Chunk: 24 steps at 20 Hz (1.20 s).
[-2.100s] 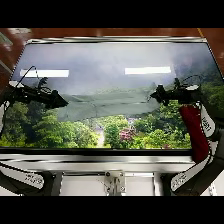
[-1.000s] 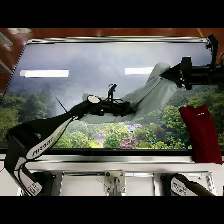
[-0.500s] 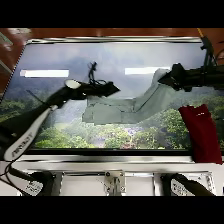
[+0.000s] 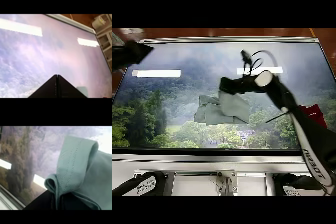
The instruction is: Fold the shirts.
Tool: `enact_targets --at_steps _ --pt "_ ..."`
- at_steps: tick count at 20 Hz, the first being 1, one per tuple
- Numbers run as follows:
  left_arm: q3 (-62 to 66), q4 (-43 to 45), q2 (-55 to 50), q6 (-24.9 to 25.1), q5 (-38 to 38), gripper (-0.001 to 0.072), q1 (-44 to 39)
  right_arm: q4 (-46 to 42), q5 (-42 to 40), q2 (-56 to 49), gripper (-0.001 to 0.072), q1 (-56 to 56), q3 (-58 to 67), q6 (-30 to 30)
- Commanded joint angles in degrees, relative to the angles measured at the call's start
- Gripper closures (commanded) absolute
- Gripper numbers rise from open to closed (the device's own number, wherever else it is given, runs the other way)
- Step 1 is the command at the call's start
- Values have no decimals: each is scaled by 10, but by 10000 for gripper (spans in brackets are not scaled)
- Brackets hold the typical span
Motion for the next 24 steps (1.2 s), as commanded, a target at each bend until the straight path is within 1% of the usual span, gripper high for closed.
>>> enact_targets --at_steps 1,2,3,4,5,6,7,8,10,12,14,16,17,18,19,22,24 --pt "0 12 99 -17 -36 673 75 97 -126 -101 633 76 1 23" --pt "0 12 116 -17 -40 673 78 142 -145 -122 625 86 1 21" --pt "0 12 130 -17 -43 673 78 195 -167 -140 547 96 1 20" --pt "0 12 140 -17 -45 673 76 236 -184 -151 435 104 1 13" --pt "0 12 146 -17 -49 673 75 268 -191 -159 298 110 1 -4" --pt "0 12 147 -15 -52 673 74 280 -188 -161 213 113 1 -16" --pt "-1 13 146 -8 -55 673 74 281 -178 -159 197 111 1 -20" --pt "-6 13 146 -4 -55 673 74 279 -159 -155 198 103 1 -21" --pt "-19 15 147 -4 -55 673 74 270 -105 -136 197 71 1 -49" --pt "-30 15 146 -4 -55 673 74 225 -30 -107 198 24 1 -52" --pt "-33 21 146 -4 -55 673 74 128 77 -74 198 -35 1 -43" --pt "-33 33 145 -4 -55 673 74 -3 183 -47 197 -92 1 -7" --pt "-33 37 145 -4 -55 673 74 -76 231 -37 184 -122 1 6" --pt "-34 38 145 -4 -55 673 74 -130 264 -35 64 -147 1 24" --pt "-34 38 145 -4 -56 673 74 -161 287 -38 49 -173 0 45" --pt "-40 38 140 -5 -77 673 73 -144 289 -68 49 -221 -14 49" --pt "-55 38 140 -5 -83 673 70 -137 290 -104 49 -225 -15 42"
